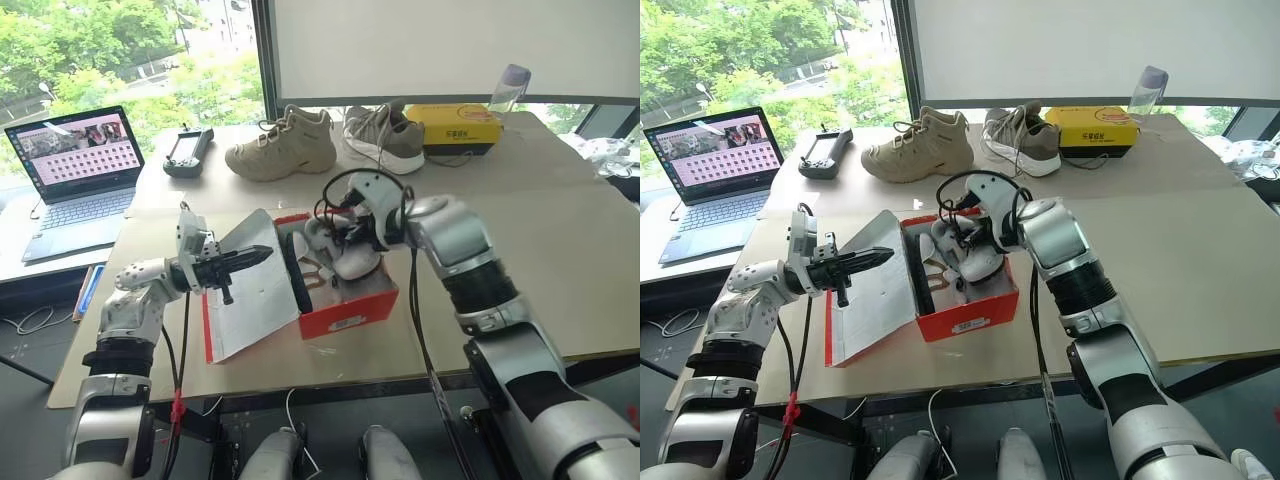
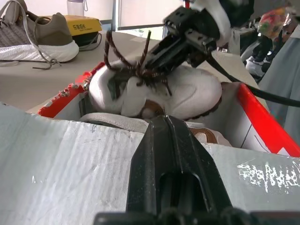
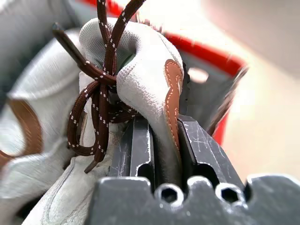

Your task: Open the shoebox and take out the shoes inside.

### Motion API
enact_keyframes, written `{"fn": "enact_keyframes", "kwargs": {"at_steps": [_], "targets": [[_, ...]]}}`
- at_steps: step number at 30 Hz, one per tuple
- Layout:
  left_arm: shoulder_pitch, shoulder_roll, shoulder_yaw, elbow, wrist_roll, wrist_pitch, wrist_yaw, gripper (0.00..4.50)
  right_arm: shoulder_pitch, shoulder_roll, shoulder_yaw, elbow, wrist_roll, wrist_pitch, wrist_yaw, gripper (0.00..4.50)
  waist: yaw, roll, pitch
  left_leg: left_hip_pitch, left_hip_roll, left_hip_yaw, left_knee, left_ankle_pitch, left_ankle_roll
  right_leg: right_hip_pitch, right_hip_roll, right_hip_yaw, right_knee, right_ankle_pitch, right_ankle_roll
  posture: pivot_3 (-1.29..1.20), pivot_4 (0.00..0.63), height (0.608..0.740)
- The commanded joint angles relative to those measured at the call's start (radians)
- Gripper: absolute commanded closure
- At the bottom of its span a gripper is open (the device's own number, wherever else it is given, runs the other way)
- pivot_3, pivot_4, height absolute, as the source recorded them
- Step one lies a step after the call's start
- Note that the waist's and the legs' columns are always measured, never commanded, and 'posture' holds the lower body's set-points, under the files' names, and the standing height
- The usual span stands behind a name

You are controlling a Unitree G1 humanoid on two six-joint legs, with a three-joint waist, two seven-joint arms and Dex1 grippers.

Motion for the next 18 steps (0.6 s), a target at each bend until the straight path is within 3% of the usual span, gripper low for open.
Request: {"fn": "enact_keyframes", "kwargs": {"at_steps": [1,18], "targets": [[-0.015,0.0,0.01,0.004,0.002,-0.018,-0.002,4.5,-0.053,-0.023,-0.067,-0.066,0.037,0.031,-0.015,3.8,0.001,0.0,0.0,0.0,0.0,0.0,0.0,0.0,0.0,0.0,0.0,0.0,0.0,0.0,0.0,0.0,0.15,0.732],[-0.032,-0.002,0.005,0.013,0.007,-0.019,-0.008,4.5,-0.091,-0.068,-0.367,-0.055,0.21,0.13,-0.099,3.8,0.016,0.0,0.0,-0.001,0.0,0.0,0.0,0.0,0.0,0.0,-0.001,0.0,-0.001,0.0,0.0,0.0,0.15,0.732]]}}
